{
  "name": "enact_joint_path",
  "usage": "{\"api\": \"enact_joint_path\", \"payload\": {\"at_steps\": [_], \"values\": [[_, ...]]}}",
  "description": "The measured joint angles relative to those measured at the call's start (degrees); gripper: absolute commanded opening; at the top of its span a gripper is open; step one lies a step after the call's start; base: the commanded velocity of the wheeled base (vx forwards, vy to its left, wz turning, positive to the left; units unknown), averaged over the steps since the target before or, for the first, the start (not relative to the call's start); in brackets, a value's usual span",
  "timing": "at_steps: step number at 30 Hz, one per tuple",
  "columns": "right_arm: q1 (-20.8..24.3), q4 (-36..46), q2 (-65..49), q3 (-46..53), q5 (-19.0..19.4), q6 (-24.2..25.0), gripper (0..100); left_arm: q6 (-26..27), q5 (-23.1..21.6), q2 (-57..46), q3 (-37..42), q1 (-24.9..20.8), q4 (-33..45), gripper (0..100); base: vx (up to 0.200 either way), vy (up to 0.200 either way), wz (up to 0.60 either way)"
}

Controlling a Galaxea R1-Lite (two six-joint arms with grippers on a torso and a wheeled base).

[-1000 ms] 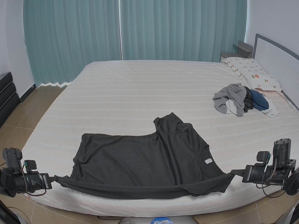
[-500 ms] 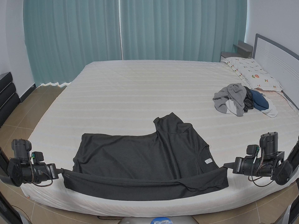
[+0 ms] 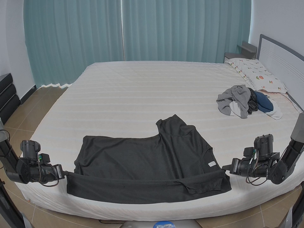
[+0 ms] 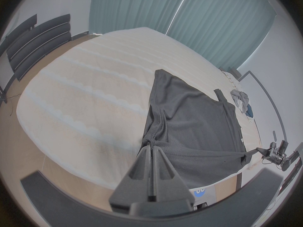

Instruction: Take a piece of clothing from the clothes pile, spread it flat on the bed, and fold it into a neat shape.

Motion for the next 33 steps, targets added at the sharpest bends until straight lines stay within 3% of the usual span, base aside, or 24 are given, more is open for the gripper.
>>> {"api": "enact_joint_path", "payload": {"at_steps": [18, 19, 20, 26, 33], "values": [[-0.22, -0.27, 6.42, -2.45, 0.11, 0.30, 0, -6.16, -0.11, 6.44, -4.33, -1.15, -0.17, 0, 0.000, 0.000, 0.00], [-0.22, -0.27, 6.74, -2.65, 0.11, 0.33, 0, -6.18, -0.15, 6.58, -4.36, -1.16, -0.17, 100, 0.000, 0.000, 0.00], [-0.21, -0.38, 6.97, -2.76, 0.11, 0.37, 100, -6.21, -0.20, 6.69, -4.36, -1.16, -0.17, 100, 0.000, 0.000, 0.00], [0.09, -3.12, 8.42, -2.73, 0.11, 1.33, 100, -7.25, -0.46, 7.00, -4.30, -1.29, -0.17, 100, 0.000, 0.000, 0.00], [-0.51, -10.31, 8.12, -0.71, 0.11, 9.14, 100, -8.47, -0.85, 5.90, -3.93, -0.68, -0.99, 100, 0.000, 0.000, 0.00]]}}
